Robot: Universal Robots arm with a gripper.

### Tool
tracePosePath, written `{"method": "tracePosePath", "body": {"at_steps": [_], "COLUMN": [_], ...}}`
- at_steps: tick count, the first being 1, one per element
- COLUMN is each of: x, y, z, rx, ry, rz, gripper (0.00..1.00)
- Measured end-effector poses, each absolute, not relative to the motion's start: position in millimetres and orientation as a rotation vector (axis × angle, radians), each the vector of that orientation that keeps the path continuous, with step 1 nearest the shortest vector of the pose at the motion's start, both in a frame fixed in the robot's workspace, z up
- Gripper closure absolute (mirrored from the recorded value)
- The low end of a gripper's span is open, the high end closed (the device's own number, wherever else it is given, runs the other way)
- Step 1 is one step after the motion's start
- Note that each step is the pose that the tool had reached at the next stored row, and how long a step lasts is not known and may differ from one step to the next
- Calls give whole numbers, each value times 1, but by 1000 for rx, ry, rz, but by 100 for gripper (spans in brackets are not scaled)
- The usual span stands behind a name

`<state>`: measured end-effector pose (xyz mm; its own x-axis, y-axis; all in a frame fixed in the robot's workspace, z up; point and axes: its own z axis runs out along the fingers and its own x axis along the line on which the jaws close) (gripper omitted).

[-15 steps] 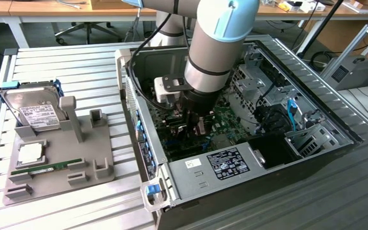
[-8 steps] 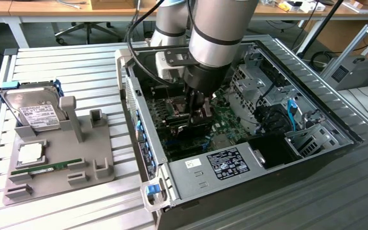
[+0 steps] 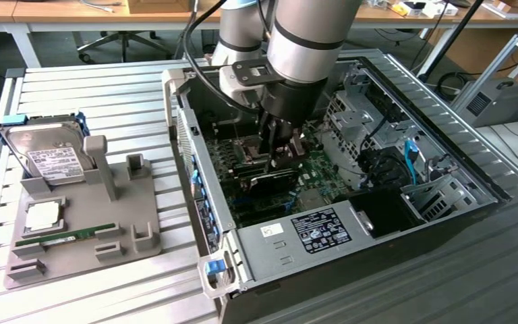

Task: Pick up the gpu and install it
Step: 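Insert the gpu into the slot, then press down on the gpu until it lock into place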

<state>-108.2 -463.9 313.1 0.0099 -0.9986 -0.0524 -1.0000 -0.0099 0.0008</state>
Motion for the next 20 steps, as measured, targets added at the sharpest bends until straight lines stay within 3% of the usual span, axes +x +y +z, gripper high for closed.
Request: {"method": "tracePosePath", "body": {"at_steps": [8,15,20], "x": [-108,-108,-108], "y": [-464,-464,-464], "z": [313,313,311], "rx": [-2206,-2206,-2206], "ry": [2184,2184,2184], "rz": [59,59,59], "gripper": [58,89,89]}}
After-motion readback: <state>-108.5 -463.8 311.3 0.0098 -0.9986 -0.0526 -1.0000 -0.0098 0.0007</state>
